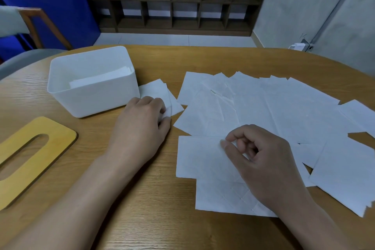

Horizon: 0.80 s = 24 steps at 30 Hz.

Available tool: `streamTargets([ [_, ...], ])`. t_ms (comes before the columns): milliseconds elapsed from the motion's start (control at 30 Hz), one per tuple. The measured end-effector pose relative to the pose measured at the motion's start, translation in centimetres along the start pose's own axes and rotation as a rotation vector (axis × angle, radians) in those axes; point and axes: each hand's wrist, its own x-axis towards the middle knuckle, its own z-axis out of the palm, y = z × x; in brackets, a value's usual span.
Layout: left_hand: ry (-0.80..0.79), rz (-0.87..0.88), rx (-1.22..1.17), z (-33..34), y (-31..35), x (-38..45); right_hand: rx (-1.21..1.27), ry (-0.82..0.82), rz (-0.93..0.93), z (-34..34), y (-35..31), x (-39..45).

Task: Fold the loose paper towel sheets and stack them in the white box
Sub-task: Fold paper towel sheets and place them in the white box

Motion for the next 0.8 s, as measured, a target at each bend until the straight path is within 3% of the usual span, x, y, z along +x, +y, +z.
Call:
streamTargets([
  [200, 0.052, -0.034, -0.061, -0.1, -0.8, 0.2, 0.008, -0.009, 0.003, 0.0, -0.4, -0.1],
  [433, 0.199, -0.025, -0.434, -2.1, 1.4, -1.3, 0.019, 0.067, -0.009, -0.1, -0.9, 0.1],
  [533, 0.056, -0.012, -0.843, -2.3, 2.8, -2.0, 0.054, 0.102, 0.013, -0.5, -1.3, 0.3],
  [667, -0.286, -0.066, -1.302, -2.7, 4.5, -2.9, 0.280, 0.020, 0.043, -1.2, -2.1, 0.5],
  [733, -0.382, -0.119, -1.388, -2.8, 4.9, -3.2, 0.370, -0.004, 0.103, -1.7, -2.4, 0.8],
  [800, -0.378, -0.177, -1.336, -2.6, 5.0, -3.3, 0.390, -0.014, 0.142, -2.1, -2.3, 0.8],
])
